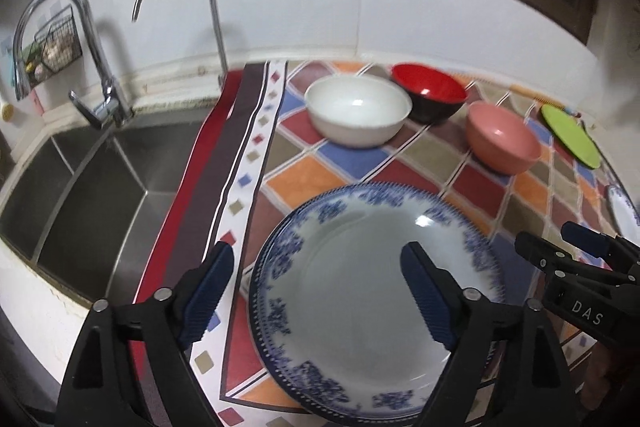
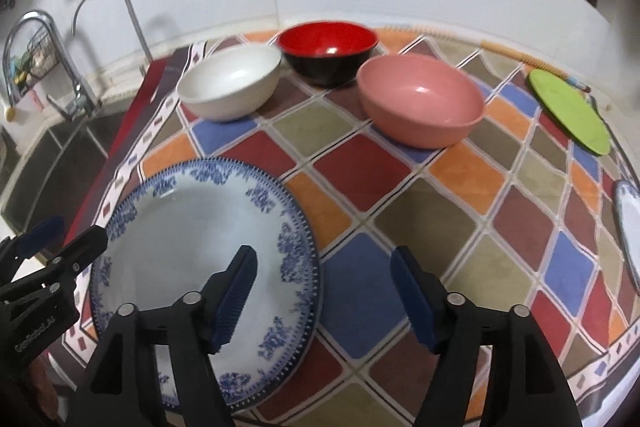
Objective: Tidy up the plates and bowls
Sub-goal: 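Lower the large plate onto the cloth and open both grippers, then move both grippers to the rim of the small blue-and-white plate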
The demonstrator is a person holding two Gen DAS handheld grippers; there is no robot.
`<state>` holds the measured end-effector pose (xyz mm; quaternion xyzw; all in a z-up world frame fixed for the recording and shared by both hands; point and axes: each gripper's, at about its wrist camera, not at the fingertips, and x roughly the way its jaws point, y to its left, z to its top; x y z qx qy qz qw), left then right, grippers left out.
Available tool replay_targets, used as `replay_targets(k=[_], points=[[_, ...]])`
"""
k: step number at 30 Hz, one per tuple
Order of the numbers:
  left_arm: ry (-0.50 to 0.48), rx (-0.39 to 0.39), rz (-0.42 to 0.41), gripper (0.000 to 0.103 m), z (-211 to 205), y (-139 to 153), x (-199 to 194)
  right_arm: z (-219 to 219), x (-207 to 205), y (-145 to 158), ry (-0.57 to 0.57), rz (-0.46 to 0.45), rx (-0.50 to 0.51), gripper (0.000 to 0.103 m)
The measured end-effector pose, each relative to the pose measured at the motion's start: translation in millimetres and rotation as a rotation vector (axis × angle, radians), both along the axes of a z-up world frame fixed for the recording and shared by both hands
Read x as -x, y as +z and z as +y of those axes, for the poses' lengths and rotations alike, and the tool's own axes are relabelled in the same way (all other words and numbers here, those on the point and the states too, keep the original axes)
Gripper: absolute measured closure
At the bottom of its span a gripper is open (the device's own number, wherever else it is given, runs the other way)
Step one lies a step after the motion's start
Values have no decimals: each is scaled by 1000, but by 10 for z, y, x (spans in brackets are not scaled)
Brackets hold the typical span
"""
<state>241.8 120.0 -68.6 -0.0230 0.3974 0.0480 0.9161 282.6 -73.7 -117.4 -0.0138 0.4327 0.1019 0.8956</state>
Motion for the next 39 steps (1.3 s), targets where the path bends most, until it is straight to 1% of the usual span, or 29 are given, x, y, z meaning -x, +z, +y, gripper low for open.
replay_targets(k=[2,5,7,18,23,30,39], points=[[-16,-1,-18,13,-65,72,10,-77,51,73,-19,-25,-7,29],[-44,-5,-52,7,-188,181,24,-204,124,194,-55,-66,-11,24],[-68,-9,-74,5,-286,246,28,-294,176,277,-80,-93,-13,22],[-188,-16,-171,0,-856,542,25,-893,431,634,-230,-229,21,21],[-244,-11,-195,0,-1186,637,-25,-1188,529,765,-287,-284,41,21],[-321,-7,-221,0,-1678,712,-85,-1635,633,874,-376,-330,67,21],[-414,-8,-249,0,-2335,777,-168,-2270,732,946,-490,-347,92,21]])
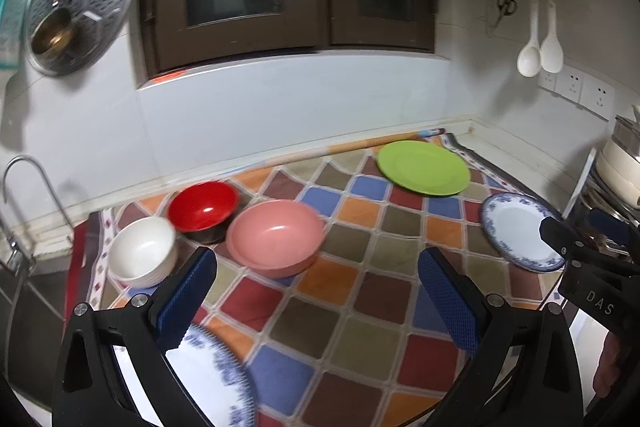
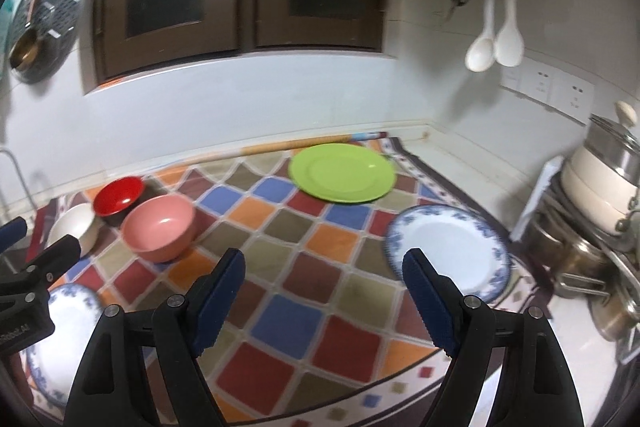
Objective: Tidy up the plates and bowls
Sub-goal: 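Move both grippers to the rim of the small blue-and-white plate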
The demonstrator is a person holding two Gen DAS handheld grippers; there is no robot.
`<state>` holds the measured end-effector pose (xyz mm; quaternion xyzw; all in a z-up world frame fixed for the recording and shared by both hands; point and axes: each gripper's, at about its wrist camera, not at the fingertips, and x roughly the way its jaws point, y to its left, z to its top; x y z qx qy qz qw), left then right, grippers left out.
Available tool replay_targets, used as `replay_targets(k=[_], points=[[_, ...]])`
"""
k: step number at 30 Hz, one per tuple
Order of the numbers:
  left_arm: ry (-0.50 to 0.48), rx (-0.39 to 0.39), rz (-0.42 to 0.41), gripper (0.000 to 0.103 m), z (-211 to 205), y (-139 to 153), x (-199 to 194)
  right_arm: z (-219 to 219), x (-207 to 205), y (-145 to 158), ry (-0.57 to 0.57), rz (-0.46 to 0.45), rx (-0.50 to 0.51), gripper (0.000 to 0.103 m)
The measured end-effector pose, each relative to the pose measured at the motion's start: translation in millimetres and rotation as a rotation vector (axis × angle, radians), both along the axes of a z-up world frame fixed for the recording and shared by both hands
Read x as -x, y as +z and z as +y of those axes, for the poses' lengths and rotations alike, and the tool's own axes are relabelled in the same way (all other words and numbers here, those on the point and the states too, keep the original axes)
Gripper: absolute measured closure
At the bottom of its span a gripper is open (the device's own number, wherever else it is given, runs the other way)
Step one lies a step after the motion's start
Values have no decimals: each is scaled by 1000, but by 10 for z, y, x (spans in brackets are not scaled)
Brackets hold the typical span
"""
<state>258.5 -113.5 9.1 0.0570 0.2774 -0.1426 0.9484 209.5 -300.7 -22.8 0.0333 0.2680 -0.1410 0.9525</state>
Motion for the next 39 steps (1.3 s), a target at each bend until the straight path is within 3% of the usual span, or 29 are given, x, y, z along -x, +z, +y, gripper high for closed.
replay_targets(k=[24,32,39], points=[[-195,-68,36,0,-1668,-186,-428,-1459,100,-200,-296,-11,31,21],[-247,-113,62,1,-2118,-382,-609,-1883,5,-407,-375,4,15,21],[-294,-129,118,10,-2428,-640,-833,-2134,-86,-696,-427,47,-26,22]])
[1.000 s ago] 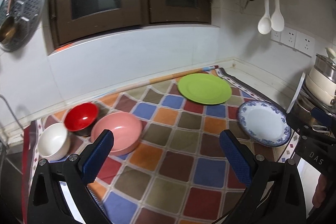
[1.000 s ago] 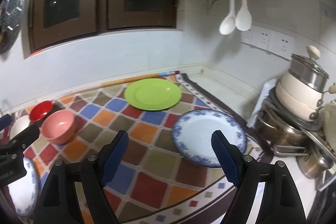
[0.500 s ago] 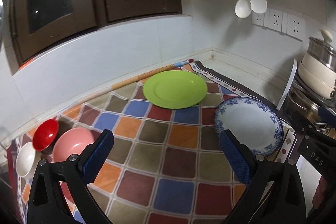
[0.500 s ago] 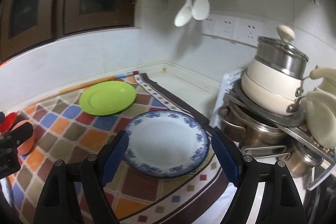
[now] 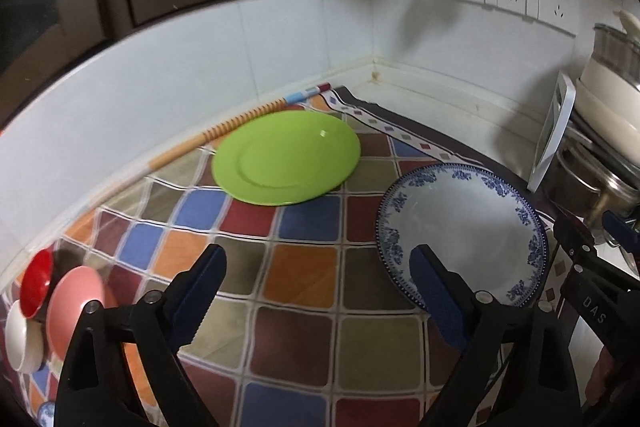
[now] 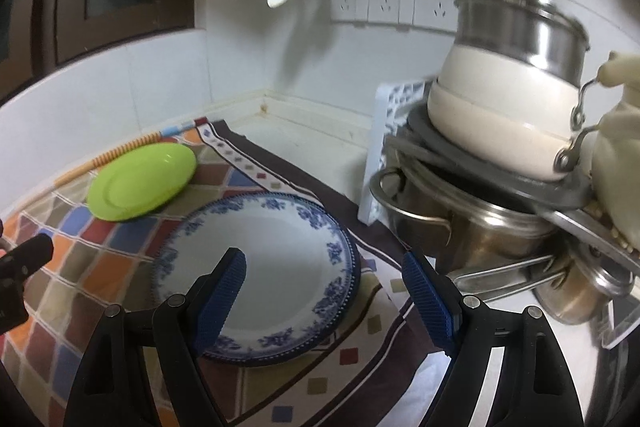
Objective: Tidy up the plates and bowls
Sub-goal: 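Move both grippers to the rim of the small blue-and-white plate, then close both grippers on the small plate's rim and lift it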
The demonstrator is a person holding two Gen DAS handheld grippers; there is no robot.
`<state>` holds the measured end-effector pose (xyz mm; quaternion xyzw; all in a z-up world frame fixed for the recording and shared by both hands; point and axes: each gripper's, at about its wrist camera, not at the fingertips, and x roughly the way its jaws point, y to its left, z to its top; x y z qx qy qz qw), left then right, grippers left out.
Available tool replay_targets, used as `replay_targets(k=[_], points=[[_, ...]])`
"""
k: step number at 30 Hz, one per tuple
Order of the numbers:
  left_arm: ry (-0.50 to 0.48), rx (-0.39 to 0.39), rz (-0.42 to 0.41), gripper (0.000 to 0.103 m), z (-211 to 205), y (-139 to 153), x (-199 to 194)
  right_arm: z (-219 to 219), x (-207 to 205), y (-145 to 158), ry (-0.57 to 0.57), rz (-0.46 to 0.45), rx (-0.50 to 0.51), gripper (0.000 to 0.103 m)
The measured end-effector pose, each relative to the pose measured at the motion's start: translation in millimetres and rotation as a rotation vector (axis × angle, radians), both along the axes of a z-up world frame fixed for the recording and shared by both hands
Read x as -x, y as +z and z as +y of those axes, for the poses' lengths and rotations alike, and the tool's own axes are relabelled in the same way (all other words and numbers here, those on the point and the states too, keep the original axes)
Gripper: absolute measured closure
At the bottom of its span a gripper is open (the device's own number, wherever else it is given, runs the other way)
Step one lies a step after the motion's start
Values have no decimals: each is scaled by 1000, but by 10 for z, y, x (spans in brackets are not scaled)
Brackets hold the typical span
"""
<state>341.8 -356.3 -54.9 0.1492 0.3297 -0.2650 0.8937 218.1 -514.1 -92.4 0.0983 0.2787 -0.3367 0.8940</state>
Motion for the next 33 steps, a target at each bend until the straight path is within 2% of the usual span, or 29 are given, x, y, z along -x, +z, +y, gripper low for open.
replay_targets(k=[15,22,26,31,33], points=[[-84,-28,115,27,-500,-503,-527,-289,-364,-436,-27,88,-53,43],[-106,-45,165,35,-643,-737,-619,-408,-506,-638,-39,125,-82,51],[-125,-47,183,38,-729,-810,-629,-508,-542,-723,-37,143,-138,53],[-135,-47,186,40,-798,-837,-657,-575,-534,-746,-58,143,-159,54],[-141,-45,192,45,-822,-849,-680,-604,-528,-762,-66,150,-168,54]])
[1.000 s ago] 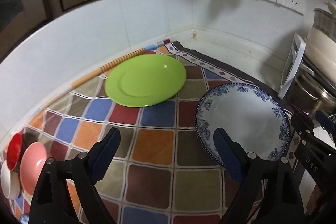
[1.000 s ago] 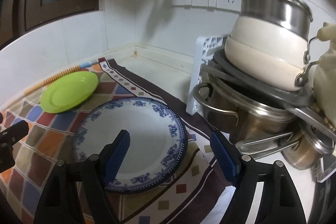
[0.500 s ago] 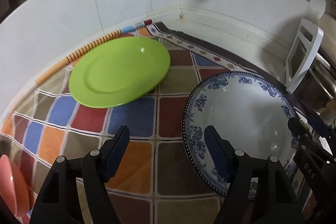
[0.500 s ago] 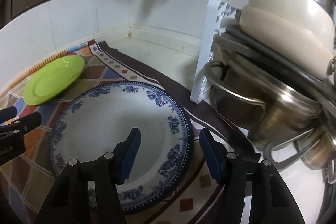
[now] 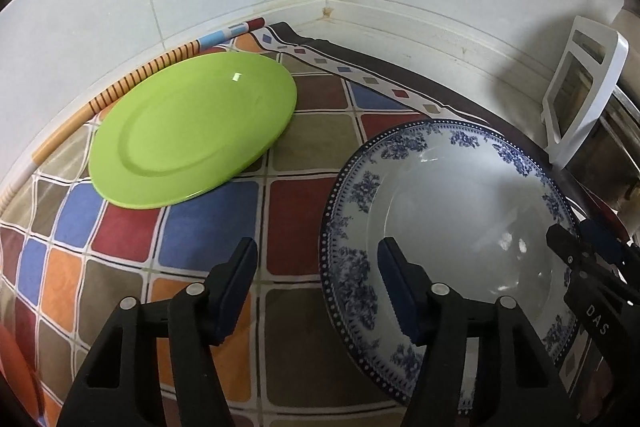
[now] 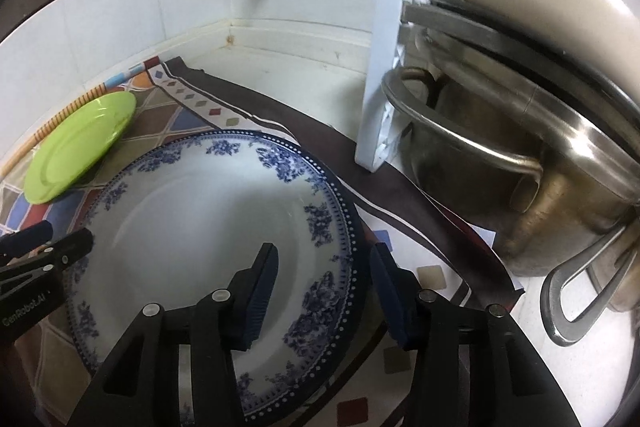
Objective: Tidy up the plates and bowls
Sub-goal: 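Close both grippers on the small plate's rim and lift it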
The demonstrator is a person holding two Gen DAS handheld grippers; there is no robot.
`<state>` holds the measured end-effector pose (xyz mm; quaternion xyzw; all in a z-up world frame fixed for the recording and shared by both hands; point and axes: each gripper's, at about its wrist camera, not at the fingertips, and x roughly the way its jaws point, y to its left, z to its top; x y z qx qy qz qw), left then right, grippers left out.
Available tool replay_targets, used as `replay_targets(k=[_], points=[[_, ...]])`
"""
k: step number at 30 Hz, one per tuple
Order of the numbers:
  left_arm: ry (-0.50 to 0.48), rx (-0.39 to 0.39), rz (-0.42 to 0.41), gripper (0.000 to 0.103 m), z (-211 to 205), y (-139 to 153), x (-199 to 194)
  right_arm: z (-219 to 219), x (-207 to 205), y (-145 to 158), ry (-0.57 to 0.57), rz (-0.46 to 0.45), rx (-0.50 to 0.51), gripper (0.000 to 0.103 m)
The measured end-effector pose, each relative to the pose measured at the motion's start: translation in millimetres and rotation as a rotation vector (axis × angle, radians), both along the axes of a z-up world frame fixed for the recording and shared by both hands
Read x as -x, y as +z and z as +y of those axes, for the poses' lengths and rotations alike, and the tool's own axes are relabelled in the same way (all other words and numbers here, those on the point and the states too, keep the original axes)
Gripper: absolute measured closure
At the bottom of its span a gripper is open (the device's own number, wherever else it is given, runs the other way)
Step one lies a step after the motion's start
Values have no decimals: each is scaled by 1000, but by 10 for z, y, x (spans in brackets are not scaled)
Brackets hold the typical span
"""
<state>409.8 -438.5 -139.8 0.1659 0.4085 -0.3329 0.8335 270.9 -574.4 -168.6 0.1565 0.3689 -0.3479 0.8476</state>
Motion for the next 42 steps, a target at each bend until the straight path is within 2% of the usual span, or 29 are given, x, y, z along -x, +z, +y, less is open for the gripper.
replay_targets(k=[9,14,17,24,42], points=[[-36,8,53,55,-122,-75,-74,-62,-52,-48,-4,27,-18,56],[-45,22,76,58,-157,-85,-101,-98,-54,-56,-5,26,-29,57],[-54,25,82,66,-177,-81,-115,-119,-70,-52,-8,25,-36,60],[-45,19,66,67,-143,-51,-86,-137,-70,-27,-2,26,-41,66],[27,60,23,67,411,374,141,158,75,267,65,-14,-3,67]])
